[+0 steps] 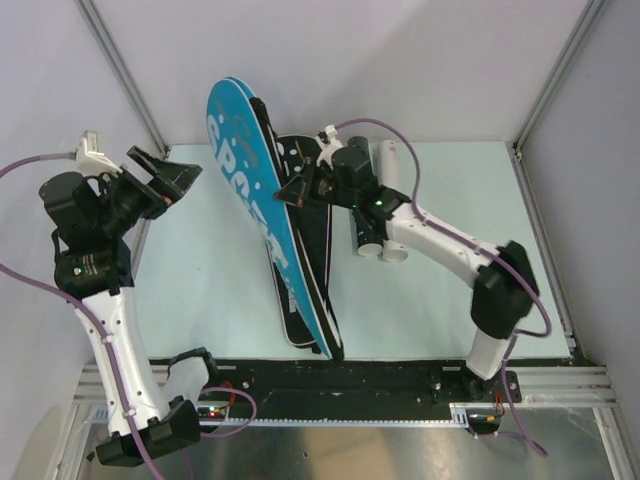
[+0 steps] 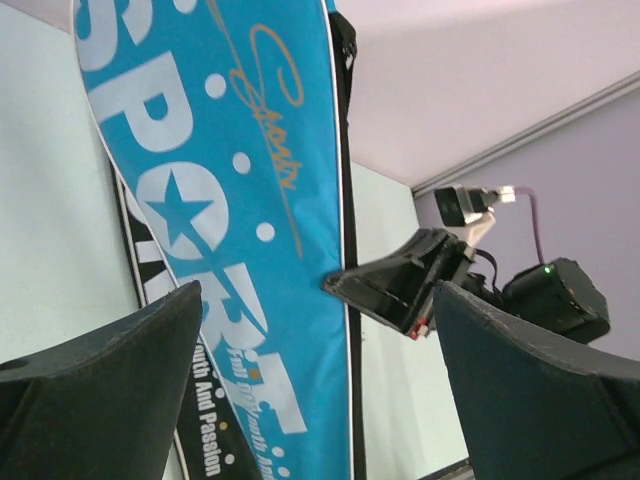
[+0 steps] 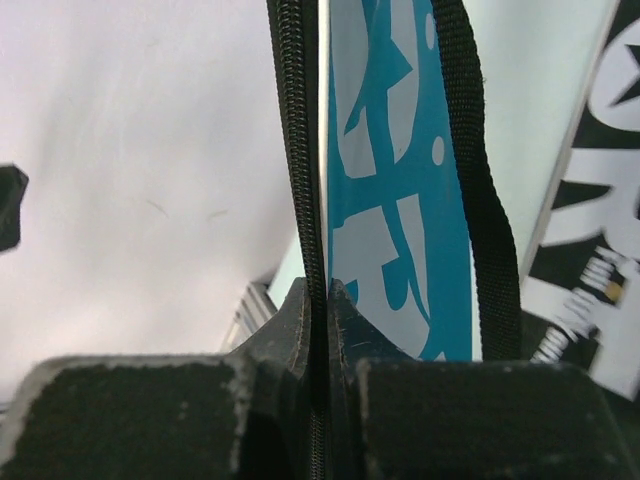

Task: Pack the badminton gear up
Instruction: Place the racket bag at the center of the board, then reset both arms

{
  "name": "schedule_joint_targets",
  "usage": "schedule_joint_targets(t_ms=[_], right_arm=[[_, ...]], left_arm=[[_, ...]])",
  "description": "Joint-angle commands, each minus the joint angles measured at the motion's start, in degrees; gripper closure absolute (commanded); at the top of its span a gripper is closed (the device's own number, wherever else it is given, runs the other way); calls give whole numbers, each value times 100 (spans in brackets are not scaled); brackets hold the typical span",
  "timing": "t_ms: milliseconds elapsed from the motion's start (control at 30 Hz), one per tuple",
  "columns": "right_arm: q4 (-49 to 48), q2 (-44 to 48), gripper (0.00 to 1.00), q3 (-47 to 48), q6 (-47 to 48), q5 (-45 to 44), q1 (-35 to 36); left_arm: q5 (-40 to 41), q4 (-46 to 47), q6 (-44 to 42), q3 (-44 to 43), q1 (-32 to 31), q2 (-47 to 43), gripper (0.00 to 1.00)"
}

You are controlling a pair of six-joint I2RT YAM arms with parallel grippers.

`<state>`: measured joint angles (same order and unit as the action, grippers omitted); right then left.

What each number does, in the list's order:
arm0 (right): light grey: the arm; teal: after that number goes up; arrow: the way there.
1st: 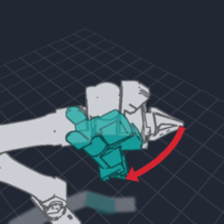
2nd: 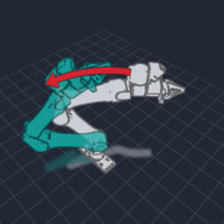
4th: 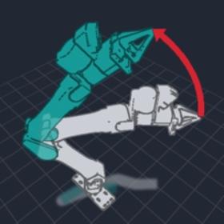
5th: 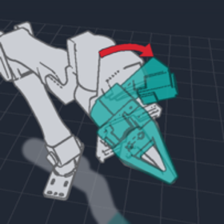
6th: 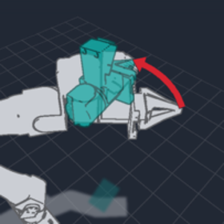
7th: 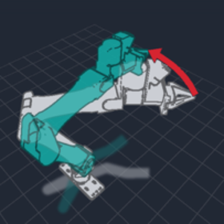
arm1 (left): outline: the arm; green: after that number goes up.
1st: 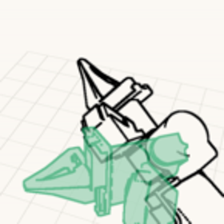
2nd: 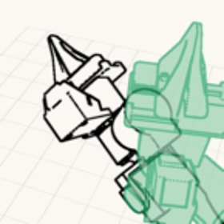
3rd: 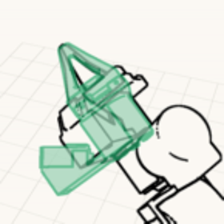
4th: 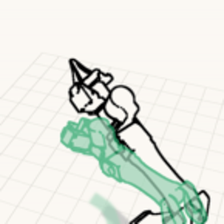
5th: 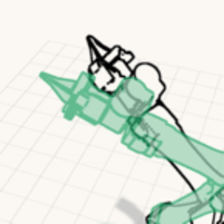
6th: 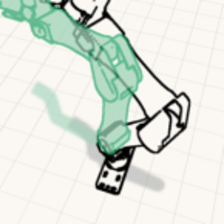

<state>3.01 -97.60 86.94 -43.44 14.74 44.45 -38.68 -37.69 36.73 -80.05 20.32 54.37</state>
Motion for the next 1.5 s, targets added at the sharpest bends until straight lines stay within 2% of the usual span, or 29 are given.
schedule_joint_targets(t_ms=[0, 167, 300, 367, 467, 500, 533, 600, 667, 800, 967, 1100, 1300, 1467], right_arm=[[-1985, -741, 100, 640, -1404, 563, -119], [-3082, -1544, 100, 421, -2111, 218, -201], [-3087, -2138, 100, 565, -2290, 13, -431], [-2768, -2383, 93, 676, -2280, 80, -585], [-2281, -2485, 68, 728, -2061, 361, -773], [-2108, -2453, 57, 733, -1842, 450, -820], [-1815, -2363, 41, 735, -1641, 534, -866], [-1270, -2125, 15, 657, -1011, 566, -937], [-815, -1798, 4, 432, -528, 541, -1010], [279, -960, 1, -77, 533, 94, -1094], [1856, 178, 1, -427, 1642, -1711, -845], [2595, 1080, 1, -734, 1980, -2701, -631], [2919, 2293, 1, -1345, 2100, -2785, -573], [2864, 3401, 0, -1988, 2045, -2801, -598]], left_arm=[[414, 200, -352, 237, -53, 151, 2], [607, 568, -337, 984, -66, -39, 2], [835, 655, -422, 1245, -63, -46, 1], [879, 686, -439, 1301, -67, -22, 1], [951, 738, -485, 1385, -84, -22, 2], [937, 746, -501, 1395, -100, -13, 2], [935, 746, -518, 1400, -121, -14, 2], [952, 746, -551, 1421, -189, -36, 2], [1034, 748, -649, 1444, -301, -77, 2], [1172, 760, -852, 1521, -556, -119, 2], [1157, 800, -1158, 1481, -1081, -125, 2], [1079, 879, -1410, 1507, -1583, -169, 2], [896, 1202, -1555, 1740, -2334, -304, 2], [1045, 1335, -1581, 1954, -2639, -522, 2]])
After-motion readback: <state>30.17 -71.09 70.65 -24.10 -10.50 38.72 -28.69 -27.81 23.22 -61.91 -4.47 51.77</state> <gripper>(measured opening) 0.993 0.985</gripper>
